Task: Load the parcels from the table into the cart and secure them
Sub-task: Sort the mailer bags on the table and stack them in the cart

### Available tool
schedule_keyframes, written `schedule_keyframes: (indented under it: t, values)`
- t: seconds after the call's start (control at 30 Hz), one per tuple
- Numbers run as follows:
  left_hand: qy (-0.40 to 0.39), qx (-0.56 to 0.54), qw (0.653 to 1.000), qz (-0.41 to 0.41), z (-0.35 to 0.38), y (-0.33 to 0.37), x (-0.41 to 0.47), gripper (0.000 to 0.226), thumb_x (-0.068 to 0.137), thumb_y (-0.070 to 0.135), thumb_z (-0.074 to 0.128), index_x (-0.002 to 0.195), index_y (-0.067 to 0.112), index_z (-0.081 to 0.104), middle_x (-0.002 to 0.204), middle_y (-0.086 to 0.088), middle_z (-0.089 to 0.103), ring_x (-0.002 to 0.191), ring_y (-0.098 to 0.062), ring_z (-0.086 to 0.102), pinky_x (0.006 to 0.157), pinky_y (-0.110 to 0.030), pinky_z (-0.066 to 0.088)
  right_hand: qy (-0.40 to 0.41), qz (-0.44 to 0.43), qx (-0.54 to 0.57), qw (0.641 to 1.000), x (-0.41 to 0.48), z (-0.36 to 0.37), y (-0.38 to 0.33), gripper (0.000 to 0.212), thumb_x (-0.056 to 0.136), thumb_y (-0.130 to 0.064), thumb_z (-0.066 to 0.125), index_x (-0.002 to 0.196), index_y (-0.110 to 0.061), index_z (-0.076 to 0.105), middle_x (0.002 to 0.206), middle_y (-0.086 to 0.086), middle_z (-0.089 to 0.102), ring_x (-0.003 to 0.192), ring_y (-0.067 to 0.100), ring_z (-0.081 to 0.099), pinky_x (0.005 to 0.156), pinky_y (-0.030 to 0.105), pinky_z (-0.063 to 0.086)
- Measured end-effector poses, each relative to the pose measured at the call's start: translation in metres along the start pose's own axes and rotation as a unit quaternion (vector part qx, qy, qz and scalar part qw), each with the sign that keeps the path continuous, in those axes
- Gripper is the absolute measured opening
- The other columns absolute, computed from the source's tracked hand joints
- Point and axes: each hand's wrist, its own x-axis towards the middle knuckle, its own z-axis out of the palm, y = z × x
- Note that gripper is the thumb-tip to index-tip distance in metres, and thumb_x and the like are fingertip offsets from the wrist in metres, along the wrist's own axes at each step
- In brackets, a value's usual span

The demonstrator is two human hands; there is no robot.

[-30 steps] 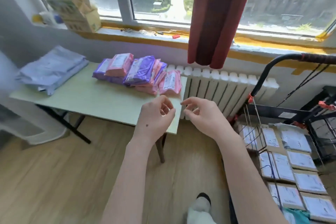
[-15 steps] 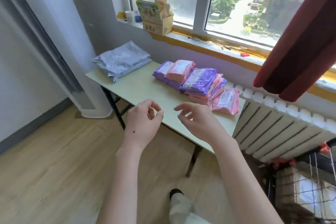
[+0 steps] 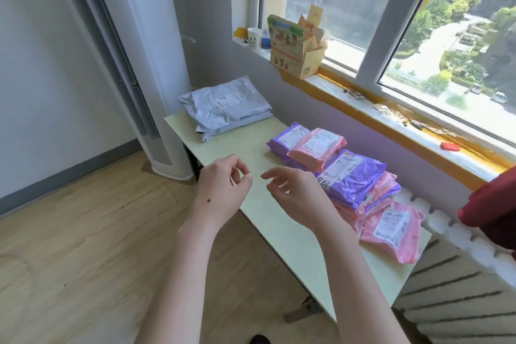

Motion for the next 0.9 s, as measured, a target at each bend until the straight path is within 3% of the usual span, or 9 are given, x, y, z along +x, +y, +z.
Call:
schedule_keyframes:
  t: [0.27, 0.5, 0.63, 0.9]
  values:
    - [-0.005, 0.000, 0.999, -0.044, -0.012, -0.054, 0.072, 0.007, 0.088, 0.016, 0.062, 0.082, 0.013, 0.063, 0.069, 0.006, 0.055, 0.059, -0.004, 0.048, 0.054, -0.010, 0.038, -0.038, -0.004, 0.012, 0.999, 0.091, 0.036, -0.017, 0.023, 0.093, -0.020, 0.056, 0.110, -0.030, 0.066, 0.088, -0.015, 0.061, 0.085, 0.007, 0.062, 0.080, 0.028, 0.051]
    - [-0.023, -0.002, 0.999, -0.030, -0.060, -0.121, 0.160, 0.008, 0.088, 0.016, 0.062, 0.081, 0.012, 0.063, 0.070, 0.005, 0.058, 0.059, -0.004, 0.049, 0.055, -0.007, 0.038, -0.015, 0.016, 0.019, 1.000, 0.191, 0.084, -0.057, 0.021, 0.093, -0.021, 0.056, 0.109, -0.031, 0.067, 0.090, -0.012, 0.062, 0.085, 0.008, 0.061, 0.073, 0.024, 0.049]
    - [-0.031, -0.003, 0.999, -0.011, -0.097, -0.153, 0.218, 0.008, 0.089, 0.015, 0.061, 0.082, 0.012, 0.063, 0.072, 0.004, 0.060, 0.061, -0.003, 0.051, 0.056, -0.005, 0.039, 0.003, 0.044, 0.038, 0.998, 0.246, 0.104, -0.082, 0.021, 0.093, -0.022, 0.056, 0.107, -0.033, 0.066, 0.091, -0.012, 0.061, 0.085, 0.006, 0.060, 0.061, 0.017, 0.043]
    - [-0.058, 0.008, 0.998, 0.017, -0.119, -0.205, 0.313, 0.008, 0.089, 0.021, 0.060, 0.082, 0.019, 0.061, 0.076, 0.007, 0.062, 0.067, -0.002, 0.053, 0.056, -0.010, 0.037, 0.050, 0.085, 0.050, 0.994, 0.320, 0.128, -0.106, 0.021, 0.093, -0.020, 0.054, 0.105, -0.033, 0.066, 0.086, -0.018, 0.059, 0.072, -0.010, 0.057, 0.055, 0.011, 0.044]
